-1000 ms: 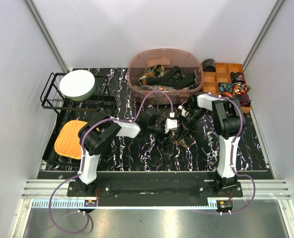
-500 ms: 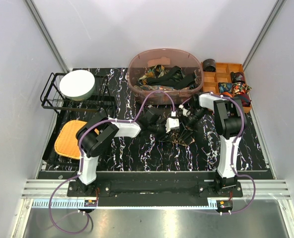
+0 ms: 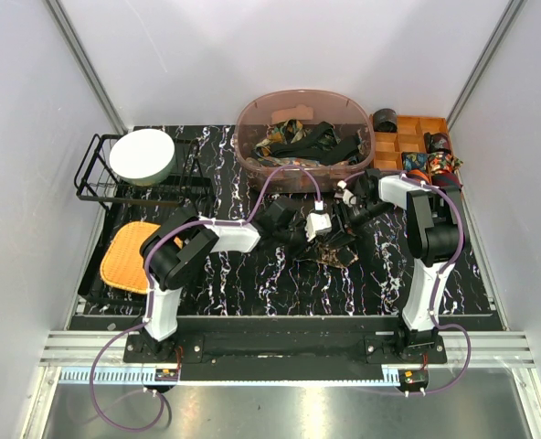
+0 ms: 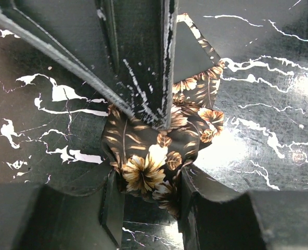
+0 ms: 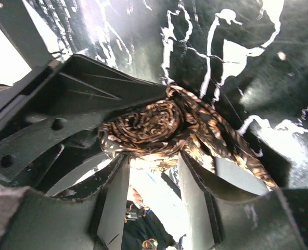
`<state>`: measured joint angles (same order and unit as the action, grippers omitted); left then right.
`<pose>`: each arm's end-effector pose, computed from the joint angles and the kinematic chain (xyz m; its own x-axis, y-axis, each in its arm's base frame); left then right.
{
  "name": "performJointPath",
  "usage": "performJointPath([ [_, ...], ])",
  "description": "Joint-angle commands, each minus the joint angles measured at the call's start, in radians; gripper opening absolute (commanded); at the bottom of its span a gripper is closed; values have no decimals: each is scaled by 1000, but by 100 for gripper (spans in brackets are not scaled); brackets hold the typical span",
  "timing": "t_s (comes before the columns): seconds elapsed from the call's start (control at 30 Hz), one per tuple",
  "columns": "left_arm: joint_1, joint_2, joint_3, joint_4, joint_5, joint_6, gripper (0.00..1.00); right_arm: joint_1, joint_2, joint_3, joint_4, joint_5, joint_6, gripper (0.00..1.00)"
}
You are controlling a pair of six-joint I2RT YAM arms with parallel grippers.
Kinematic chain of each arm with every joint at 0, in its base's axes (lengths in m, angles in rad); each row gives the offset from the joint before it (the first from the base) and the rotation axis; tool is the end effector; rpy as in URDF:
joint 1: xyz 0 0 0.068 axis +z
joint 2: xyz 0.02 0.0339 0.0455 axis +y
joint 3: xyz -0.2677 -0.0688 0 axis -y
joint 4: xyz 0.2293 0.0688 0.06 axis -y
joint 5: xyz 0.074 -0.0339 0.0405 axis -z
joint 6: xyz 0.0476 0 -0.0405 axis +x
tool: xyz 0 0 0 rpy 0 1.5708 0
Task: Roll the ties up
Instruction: Roll the tie at the center of the board.
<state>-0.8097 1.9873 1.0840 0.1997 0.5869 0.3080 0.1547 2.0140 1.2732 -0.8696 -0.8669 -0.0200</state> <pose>0.2596 -0.3107 0.1419 -0.1542 0.5278 -0.8352 0.9874 0.1139 -0.1103 0.3307 0.0883 0.1401 -0.9857 -0.1668 0.0244 -0.0896 0.6409 0.7624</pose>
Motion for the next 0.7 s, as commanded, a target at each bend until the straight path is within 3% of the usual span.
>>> performJointPath([
  [0.0,-23,79,-19,-197,-41,-35,3,13,-12,-3,100,-124,48,49],
  [0.07,-23,82,-16,-197,-42,-37,3,9,-35,-11,83,-139,35,50],
  [0.1,-23,81,-21,-197,-44,-37,3,6,-50,-20,87,-138,35,62],
  [0.2,-23,79,-30,-197,-41,-33,3,8,-86,-47,101,-136,51,64],
  [0.3,-25,81,-29,-197,-41,-27,3,8,-77,-52,113,-106,54,58],
  [0.43,-25,76,-27,-197,-48,-26,3,17,-46,-51,112,-43,52,30],
  [0.47,-25,74,-27,-197,-47,-27,4,19,-41,-51,109,0,48,18],
  [0.53,-25,71,-30,-197,-55,-41,8,20,-18,-41,86,38,38,9],
  [0.6,-23,74,-30,-195,-56,-52,9,20,-2,-37,63,101,31,6],
  [0.67,-22,79,-26,-194,-56,-75,8,22,18,-31,54,123,26,13],
])
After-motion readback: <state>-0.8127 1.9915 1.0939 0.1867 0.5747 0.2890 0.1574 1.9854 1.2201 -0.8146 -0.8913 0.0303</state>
